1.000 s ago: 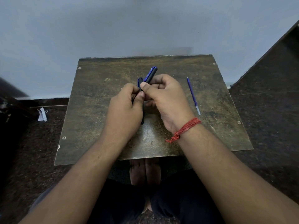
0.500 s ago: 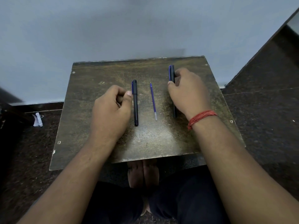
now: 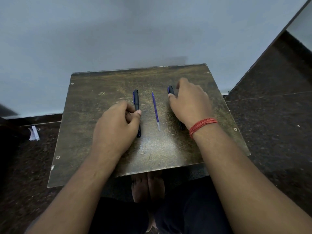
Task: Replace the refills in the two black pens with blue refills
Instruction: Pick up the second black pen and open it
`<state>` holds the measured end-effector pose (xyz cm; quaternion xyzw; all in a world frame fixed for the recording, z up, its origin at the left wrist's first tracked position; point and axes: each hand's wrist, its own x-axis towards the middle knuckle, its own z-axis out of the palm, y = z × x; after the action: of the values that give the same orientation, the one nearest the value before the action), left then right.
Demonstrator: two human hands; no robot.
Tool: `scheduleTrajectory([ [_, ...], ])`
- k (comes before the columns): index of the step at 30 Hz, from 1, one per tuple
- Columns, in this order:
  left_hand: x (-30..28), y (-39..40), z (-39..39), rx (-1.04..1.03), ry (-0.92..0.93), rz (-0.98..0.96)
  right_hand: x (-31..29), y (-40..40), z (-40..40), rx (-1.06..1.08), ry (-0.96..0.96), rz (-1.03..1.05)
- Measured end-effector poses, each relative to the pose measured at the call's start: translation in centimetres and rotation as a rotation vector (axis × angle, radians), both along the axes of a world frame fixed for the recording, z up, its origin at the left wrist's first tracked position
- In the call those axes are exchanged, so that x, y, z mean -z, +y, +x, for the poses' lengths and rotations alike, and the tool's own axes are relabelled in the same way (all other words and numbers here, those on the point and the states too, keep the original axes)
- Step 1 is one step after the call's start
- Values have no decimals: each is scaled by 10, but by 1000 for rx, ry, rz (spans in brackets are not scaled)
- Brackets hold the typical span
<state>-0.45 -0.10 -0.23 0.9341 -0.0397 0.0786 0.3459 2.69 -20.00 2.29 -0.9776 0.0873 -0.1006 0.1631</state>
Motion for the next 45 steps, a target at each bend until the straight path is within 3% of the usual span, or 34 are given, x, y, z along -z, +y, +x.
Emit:
scheduleTrajectory([
  [4,-1,-2,-1,-6,-14,94,-3,4,-2,-12,-104,96],
  [23,6,-7,6,0,33,261,-2,7,0,-49,-89,301],
  [31,1,-5,7,-81,22,158,-3,6,0,-50,-146,426],
  [34,-3,-4,5,-51,-49,19,-2,8,0,-66,-150,609],
  [40,-9,-12,0,98,1,-126,-5,19,-4,-165,12,1253],
  [45,-8,-12,-2,144,-14,-113,-5,22,-4,-172,29,1350],
])
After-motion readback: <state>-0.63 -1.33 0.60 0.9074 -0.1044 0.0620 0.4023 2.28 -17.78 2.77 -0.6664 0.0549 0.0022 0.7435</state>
